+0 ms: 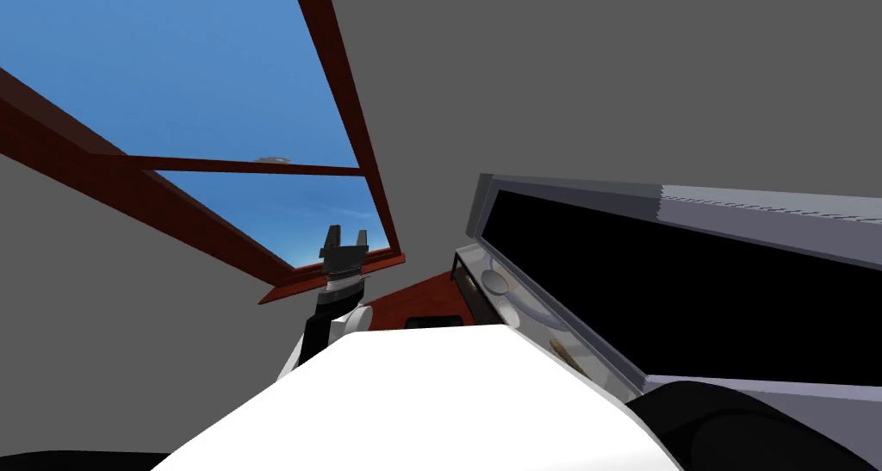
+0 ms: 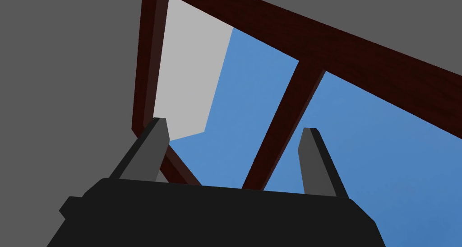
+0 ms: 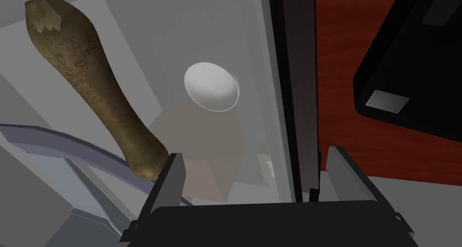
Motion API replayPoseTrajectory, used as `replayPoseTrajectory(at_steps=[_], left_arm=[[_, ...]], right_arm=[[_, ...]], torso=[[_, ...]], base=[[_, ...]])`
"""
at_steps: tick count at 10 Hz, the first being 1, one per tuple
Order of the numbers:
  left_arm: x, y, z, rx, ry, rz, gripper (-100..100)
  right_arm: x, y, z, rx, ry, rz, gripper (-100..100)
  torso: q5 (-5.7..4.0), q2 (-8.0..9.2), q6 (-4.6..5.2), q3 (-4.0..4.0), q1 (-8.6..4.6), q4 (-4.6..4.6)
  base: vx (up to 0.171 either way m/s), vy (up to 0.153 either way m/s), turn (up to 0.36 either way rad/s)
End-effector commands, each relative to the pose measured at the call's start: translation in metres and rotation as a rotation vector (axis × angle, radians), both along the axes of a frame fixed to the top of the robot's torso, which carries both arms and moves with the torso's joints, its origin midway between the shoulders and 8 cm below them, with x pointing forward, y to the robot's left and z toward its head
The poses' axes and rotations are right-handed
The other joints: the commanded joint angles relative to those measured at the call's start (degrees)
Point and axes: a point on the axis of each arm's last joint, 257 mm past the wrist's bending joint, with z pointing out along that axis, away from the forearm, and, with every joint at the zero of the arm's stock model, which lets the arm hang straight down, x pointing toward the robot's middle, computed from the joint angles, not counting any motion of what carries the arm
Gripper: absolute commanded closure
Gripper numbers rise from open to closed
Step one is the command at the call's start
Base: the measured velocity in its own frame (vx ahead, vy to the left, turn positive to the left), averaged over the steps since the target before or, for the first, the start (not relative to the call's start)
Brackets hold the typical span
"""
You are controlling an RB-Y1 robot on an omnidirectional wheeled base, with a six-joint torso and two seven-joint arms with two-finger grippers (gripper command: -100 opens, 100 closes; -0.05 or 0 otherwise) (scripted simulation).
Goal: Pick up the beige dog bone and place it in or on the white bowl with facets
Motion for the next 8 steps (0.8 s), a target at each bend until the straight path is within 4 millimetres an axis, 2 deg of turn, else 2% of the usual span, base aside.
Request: replayPoseTrajectory(at_steps=[1,3,4,5,6,7,8], left_arm=[[0.0,0.0,0.0,0.0,0.0,0.0,0],[0.0,0.0,0.0,0.0,0.0,0.0,0],[0.0,0.0,0.0,0.0,0.0,0.0,0],[0.0,0.0,0.0,0.0,0.0,0.0,0],[0.0,0.0,0.0,0.0,0.0,0.0,0],[0.0,0.0,0.0,0.0,0.0,0.0,0],[0.0,0.0,0.0,0.0,0.0,0.0,0]], right_arm=[[-0.012,-0.017,0.003,-0.046,0.035,0.015,-100],[-0.025,-0.024,0.002,-0.071,0.062,0.025,-100],[-0.034,-0.016,-0.004,-0.065,0.078,0.025,-100],[-0.038,-0.009,-0.007,-0.054,0.083,0.024,-100],[-0.034,-0.012,-0.005,-0.06,0.077,0.024,-100],[-0.034,-0.012,-0.005,-0.06,0.078,0.024,0],[-0.033,-0.009,-0.012,-0.061,0.075,0.016,-100]], torso=[[0.0,0.0,0.0,0.0,0.0,0.0],[-0.03,-0.01,0.02,-0.01,-0.07,0.0],[0.0,0.06,0.05,0.03,0.1,0.01],[0.01,0.1,0.04,0.06,0.12,0.02],[0.0,0.16,0.07,0.09,0.15,0.03],[0.08,0.12,0.1,0.07,0.57,0.03],[0.16,0.08,0.1,0.04,0.88,0.02]], base=[[0.043,-0.289,0.279],[0.017,-0.247,0.234],[-0.012,-0.226,0.263],[-0.032,-0.227,0.162],[-0.018,-0.099,0.031],[-0.002,-0.02,0.001],[-0.02,-0.026,0.064]])
